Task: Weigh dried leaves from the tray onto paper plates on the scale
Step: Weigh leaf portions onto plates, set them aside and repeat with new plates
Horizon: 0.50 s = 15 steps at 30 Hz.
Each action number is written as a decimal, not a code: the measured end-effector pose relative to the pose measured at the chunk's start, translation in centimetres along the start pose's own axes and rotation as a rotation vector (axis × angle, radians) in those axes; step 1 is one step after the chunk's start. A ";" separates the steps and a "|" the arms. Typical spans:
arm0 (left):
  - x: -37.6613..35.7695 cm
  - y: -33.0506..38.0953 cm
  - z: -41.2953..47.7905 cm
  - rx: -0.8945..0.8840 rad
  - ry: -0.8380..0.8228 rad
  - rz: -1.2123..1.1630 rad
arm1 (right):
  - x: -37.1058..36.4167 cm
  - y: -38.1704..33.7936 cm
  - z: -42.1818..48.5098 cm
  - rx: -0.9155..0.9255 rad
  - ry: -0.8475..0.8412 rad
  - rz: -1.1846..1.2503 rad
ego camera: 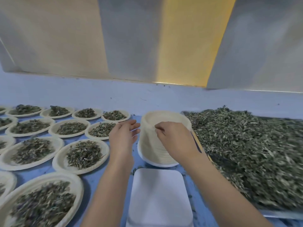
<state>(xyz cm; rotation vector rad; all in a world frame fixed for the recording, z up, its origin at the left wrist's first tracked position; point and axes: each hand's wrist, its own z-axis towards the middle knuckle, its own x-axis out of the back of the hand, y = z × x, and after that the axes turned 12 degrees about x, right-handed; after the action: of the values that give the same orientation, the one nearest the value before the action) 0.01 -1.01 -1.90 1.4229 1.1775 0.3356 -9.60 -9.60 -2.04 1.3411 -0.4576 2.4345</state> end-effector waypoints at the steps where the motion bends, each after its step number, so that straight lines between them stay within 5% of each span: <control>1: 0.2 -0.1 0.1 -0.003 0.003 0.000 | -0.1 0.0 0.1 0.017 -0.012 -0.025; 8: 0.4 -0.1 0.3 -0.013 -0.003 -0.023 | -0.8 -0.1 0.5 0.058 -0.034 -0.119; 15: -0.6 -1.3 0.1 0.024 -0.081 0.018 | -2.5 0.4 0.2 0.134 0.166 -0.084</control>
<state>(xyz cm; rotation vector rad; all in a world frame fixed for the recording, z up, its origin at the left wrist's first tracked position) -0.76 -1.84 -2.85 1.4557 1.1070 0.2746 -8.36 -10.36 -4.13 1.1706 -0.1957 2.5174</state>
